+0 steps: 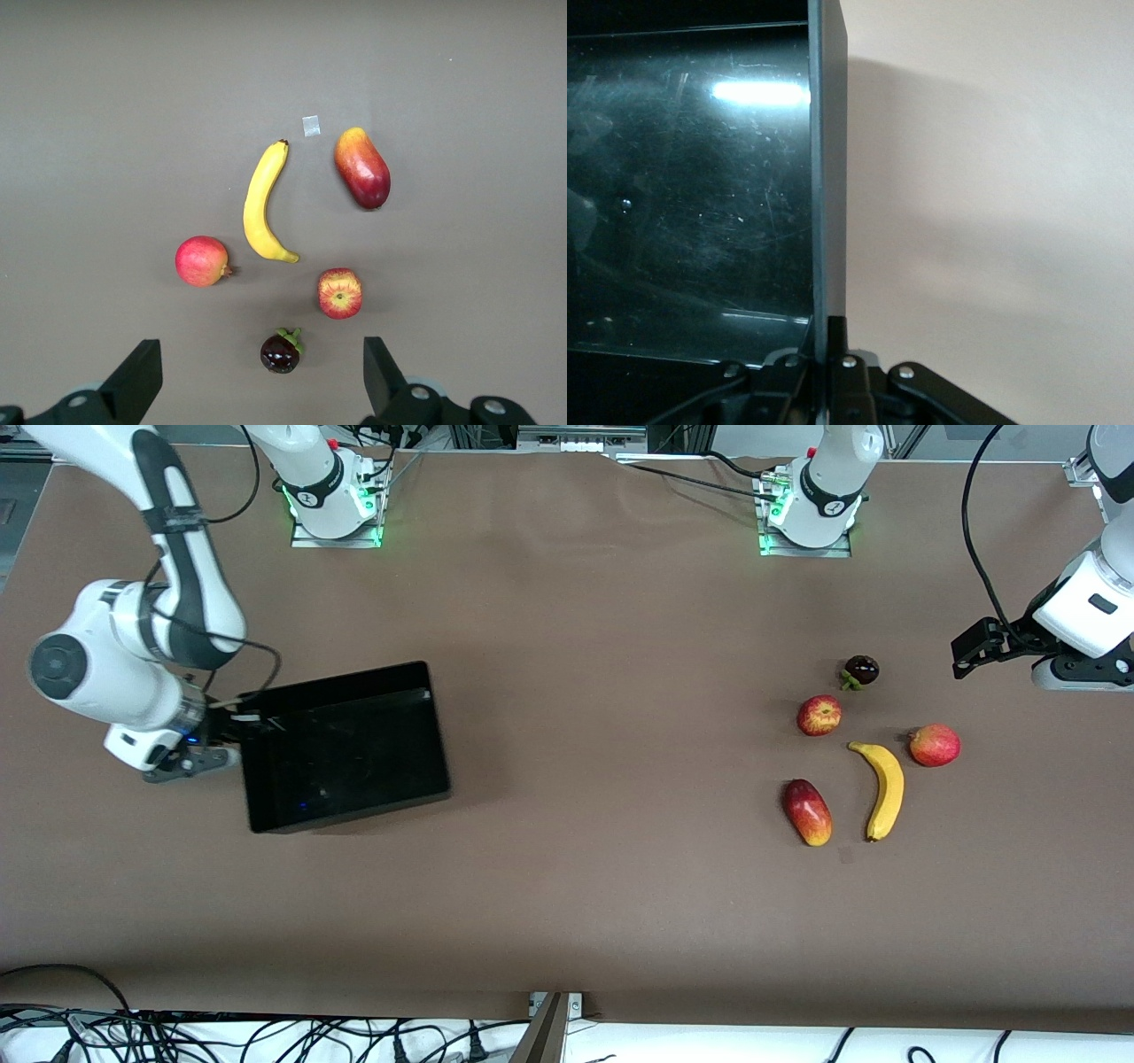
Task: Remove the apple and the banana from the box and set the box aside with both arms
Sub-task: 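Open the right gripper to release the tray rim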
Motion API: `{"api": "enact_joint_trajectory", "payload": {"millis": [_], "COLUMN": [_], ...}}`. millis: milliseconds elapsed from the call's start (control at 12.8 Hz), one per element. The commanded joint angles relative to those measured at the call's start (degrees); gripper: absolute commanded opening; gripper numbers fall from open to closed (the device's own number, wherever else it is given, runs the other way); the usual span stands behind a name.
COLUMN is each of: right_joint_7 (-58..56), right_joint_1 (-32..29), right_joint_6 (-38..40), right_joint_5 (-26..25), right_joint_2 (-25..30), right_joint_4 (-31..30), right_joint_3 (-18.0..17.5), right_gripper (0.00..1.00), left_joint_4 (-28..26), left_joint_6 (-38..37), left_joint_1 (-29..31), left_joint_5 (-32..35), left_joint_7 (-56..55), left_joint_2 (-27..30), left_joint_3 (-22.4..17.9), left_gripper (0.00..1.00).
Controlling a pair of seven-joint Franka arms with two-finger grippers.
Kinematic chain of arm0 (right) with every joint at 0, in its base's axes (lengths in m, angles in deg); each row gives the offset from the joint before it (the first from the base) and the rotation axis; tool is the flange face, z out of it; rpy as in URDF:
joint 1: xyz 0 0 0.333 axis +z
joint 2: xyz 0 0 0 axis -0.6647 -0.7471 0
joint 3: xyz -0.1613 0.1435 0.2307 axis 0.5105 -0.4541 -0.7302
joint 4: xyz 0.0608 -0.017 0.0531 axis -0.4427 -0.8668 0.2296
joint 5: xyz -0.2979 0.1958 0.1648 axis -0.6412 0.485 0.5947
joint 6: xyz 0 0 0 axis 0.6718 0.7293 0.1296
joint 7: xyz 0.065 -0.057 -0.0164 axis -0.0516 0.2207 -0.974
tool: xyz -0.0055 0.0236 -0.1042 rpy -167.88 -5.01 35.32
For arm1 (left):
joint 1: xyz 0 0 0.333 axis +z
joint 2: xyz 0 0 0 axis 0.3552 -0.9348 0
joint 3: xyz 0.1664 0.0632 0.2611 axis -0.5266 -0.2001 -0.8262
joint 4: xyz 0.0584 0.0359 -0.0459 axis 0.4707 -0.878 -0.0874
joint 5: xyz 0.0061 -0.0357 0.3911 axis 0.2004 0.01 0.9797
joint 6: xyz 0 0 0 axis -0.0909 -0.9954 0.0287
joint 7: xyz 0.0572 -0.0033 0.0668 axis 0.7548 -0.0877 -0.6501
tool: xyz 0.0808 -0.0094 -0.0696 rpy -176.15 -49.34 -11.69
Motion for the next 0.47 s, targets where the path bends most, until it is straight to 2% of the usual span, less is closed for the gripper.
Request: {"api": "enact_joint_trajectory", "payload": {"millis": [0,156,390], "right_joint_7": [-3.5,-3.5,-2.8], "right_joint_1": [-0.6,-1.7,-3.2], "right_joint_6": [-2.6,-2.9,-5.3], "right_joint_5": [3.0,3.1,8.4], "right_joint_2": [1.1,0.4,0.0], "right_joint_4": [-3.3,-3.7,-6.2], "right_joint_3": [2.4,2.4,2.4], "right_gripper": [0.0,0.0,0.0], "left_joint_4": [0.8,0.7,0.8], "left_joint_6": [-1.0,-1.0,-1.0], "left_joint_1": [-0.4,-0.5,-0.5], "left_joint_5": [-0.9,-0.9,-0.9], "left_joint_7": [-0.3,-0.3,-0.3], "left_joint_2": [0.2,0.2,0.2], "left_joint_3": [-0.2,-0.2,-0.2], "left_gripper": [1.0,1.0,1.0]}}
